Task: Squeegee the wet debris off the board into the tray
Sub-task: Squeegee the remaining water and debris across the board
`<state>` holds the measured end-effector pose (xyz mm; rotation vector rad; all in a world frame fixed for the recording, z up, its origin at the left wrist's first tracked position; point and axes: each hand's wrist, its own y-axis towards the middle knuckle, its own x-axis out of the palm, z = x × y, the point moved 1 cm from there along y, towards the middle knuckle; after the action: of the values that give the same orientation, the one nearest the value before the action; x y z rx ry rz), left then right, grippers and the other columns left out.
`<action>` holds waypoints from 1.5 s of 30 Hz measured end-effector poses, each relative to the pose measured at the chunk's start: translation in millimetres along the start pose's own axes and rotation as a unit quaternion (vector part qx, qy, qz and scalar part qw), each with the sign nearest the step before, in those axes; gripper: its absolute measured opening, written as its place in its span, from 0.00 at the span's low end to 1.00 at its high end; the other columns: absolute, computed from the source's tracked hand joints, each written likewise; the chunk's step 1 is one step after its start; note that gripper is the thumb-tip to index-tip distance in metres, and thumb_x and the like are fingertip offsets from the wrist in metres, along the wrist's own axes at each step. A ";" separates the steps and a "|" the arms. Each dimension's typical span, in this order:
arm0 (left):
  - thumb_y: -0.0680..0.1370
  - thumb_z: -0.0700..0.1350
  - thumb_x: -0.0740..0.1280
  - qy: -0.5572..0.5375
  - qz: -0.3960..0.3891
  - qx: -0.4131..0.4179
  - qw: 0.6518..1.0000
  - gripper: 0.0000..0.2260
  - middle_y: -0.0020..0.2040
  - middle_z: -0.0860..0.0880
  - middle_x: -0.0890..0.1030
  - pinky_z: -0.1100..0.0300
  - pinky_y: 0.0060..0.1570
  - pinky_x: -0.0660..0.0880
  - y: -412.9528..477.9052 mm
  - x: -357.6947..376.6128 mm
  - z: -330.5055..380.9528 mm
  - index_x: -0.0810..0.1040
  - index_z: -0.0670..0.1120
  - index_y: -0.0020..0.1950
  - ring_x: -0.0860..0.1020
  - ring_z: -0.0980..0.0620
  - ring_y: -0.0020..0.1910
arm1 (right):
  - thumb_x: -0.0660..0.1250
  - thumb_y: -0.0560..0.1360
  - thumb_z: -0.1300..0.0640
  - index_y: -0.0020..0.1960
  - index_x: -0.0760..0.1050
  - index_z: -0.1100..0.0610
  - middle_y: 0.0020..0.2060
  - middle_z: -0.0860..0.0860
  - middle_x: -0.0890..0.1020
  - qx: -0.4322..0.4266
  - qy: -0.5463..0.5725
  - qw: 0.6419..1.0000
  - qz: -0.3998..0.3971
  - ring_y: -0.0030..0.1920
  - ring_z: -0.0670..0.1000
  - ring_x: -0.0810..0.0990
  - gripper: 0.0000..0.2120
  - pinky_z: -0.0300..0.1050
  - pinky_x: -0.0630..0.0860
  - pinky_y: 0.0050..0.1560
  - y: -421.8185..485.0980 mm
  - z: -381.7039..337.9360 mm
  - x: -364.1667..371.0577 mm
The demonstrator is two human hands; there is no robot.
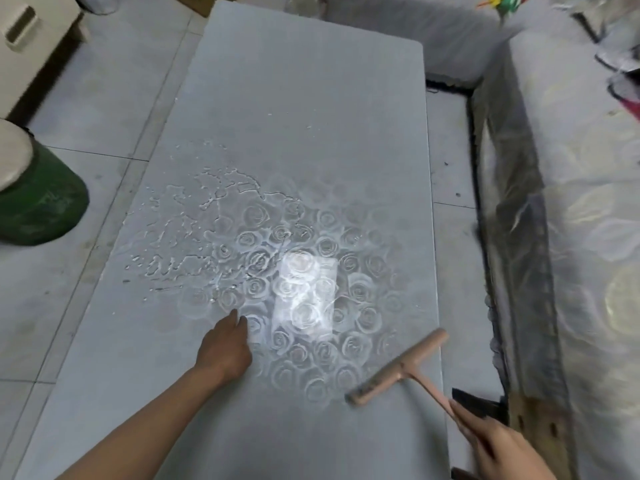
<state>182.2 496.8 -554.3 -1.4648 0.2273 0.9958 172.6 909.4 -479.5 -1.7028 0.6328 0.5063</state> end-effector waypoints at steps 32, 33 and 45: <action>0.77 0.45 0.58 0.104 0.017 -0.101 0.989 0.25 0.79 0.45 0.49 0.57 0.67 0.62 53.6 15.8 111.9 0.57 0.47 0.73 0.66 0.47 0.70 | 0.52 0.80 0.44 0.72 0.60 0.35 0.36 0.41 0.70 -0.281 -0.226 0.932 0.042 0.45 0.49 0.77 0.20 0.44 0.71 0.40 204.7 59.0 -202.4; 0.76 0.44 0.58 0.110 0.024 -0.097 0.989 0.25 0.78 0.45 0.50 0.58 0.67 0.62 53.0 16.6 113.1 0.57 0.47 0.73 0.67 0.47 0.70 | 0.52 0.80 0.45 0.73 0.59 0.35 0.36 0.41 0.69 -0.281 -0.229 0.931 0.033 0.45 0.49 0.77 0.21 0.43 0.71 0.40 202.2 57.8 -199.8; 0.75 0.29 0.57 -0.271 0.225 -0.061 0.934 0.25 0.72 0.50 0.69 0.57 0.73 0.59 25.9 14.8 42.8 0.72 0.46 0.70 0.66 0.50 0.72 | 0.49 0.79 0.43 0.70 0.56 0.33 0.37 0.46 0.73 -0.358 -0.172 0.915 0.068 0.44 0.53 0.77 0.19 0.49 0.73 0.40 196.5 -70.5 -129.8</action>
<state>155.3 536.0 -575.9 -1.2099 0.0976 1.7754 -54.0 827.0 -527.2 -2.1767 0.3151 1.2212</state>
